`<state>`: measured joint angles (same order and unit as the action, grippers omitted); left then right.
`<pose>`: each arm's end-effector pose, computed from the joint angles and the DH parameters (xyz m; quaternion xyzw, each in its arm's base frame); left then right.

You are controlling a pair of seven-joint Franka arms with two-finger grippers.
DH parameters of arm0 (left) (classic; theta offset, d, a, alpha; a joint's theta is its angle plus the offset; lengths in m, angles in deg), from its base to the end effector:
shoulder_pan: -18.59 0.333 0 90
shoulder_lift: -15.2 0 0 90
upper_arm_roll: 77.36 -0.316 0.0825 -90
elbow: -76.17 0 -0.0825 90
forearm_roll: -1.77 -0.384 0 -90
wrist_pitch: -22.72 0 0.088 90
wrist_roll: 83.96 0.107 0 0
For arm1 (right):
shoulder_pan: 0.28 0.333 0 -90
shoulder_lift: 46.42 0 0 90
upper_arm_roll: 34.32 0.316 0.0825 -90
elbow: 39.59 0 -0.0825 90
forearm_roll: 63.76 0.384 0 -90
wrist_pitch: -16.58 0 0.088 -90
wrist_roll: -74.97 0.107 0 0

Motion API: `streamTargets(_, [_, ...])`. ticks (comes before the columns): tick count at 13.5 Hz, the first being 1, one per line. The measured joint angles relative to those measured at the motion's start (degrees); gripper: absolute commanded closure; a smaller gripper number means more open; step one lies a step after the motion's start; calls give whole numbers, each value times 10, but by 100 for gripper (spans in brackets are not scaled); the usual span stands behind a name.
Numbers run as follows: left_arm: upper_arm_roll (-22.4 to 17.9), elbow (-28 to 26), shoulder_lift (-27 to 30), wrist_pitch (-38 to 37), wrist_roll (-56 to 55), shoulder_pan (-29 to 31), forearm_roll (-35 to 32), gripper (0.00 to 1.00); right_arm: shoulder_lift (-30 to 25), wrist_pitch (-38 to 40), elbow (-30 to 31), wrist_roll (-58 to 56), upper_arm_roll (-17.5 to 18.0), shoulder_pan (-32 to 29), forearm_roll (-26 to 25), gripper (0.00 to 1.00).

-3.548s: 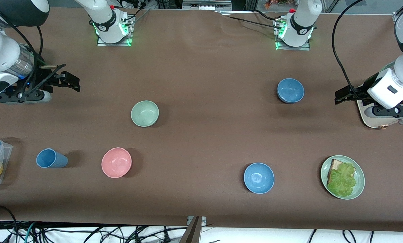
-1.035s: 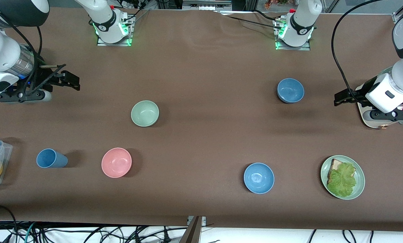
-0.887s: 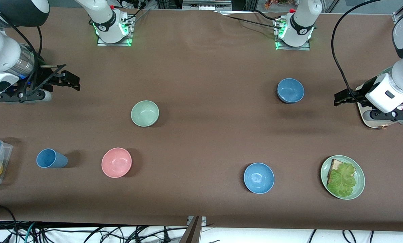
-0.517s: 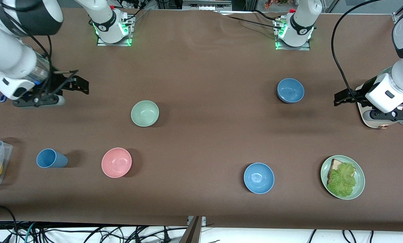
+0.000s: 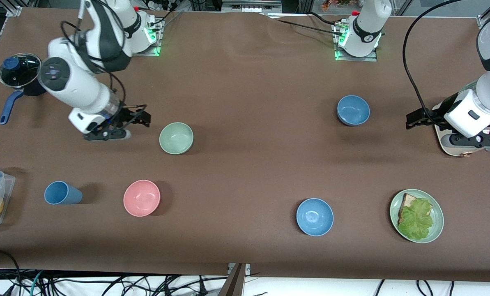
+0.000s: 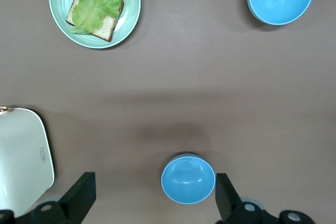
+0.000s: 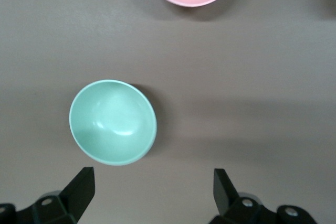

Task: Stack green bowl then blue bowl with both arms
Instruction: 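Reach the right gripper to the rim of the pale green bowl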

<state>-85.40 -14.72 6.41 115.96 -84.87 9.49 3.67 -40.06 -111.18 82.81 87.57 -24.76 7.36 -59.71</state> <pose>0.5971 -0.0197 0.5341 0.9984 0.0003 -0.0555 0.0048 0.5291 0.1651 0.3543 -0.9991 -0.0178 0.0174 0.0336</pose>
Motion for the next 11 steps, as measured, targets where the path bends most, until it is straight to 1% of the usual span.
streamTargets(2, [0,0,0,0,0,0,0,0,22,-103,59,20,21,1,0,0])
streamTargets(3, [0,0,0,0,0,0,0,0,38,-139,76,23,25,2,0,0])
streamTargets(6, [0,0,0,0,0,0,0,0,88,-201,85,24,26,3,0,3])
streamTargets(9, [0,0,0,0,0,0,0,0,113,-224,85,24,26,3,0,23])
streamTargets(10, [0,0,0,0,0,0,0,0,118,-228,85,24,26,3,0,32])
streamTargets(11, [0,0,0,0,0,0,0,0,122,-234,85,24,26,3,0,46])
